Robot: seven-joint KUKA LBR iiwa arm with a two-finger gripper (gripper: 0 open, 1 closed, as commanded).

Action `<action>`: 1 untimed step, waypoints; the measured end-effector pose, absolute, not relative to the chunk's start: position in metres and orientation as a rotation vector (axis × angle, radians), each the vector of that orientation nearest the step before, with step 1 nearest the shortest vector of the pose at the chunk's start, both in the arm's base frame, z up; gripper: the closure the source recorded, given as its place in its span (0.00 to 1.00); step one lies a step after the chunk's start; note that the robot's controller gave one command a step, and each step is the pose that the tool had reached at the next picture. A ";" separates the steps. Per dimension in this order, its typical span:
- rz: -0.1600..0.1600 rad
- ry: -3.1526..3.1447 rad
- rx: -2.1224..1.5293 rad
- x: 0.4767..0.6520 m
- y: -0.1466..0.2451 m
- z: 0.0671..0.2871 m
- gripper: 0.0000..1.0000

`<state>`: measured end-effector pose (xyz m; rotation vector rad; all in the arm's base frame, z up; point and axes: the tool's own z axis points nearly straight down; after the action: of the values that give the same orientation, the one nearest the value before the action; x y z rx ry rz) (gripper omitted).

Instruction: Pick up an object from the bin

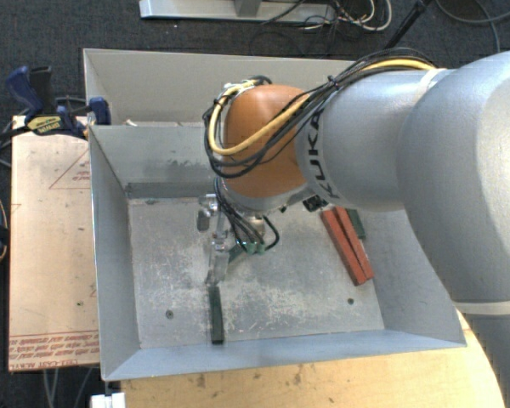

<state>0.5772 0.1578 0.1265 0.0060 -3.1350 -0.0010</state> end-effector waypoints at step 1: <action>-0.003 -3.142 0.001 0.579 0.157 0.131 0.00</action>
Offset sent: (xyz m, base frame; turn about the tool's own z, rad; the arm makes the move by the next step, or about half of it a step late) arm 0.0039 -0.0412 -0.0106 -0.3209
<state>0.5792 0.1572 0.1312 0.0009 -3.1422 -0.0026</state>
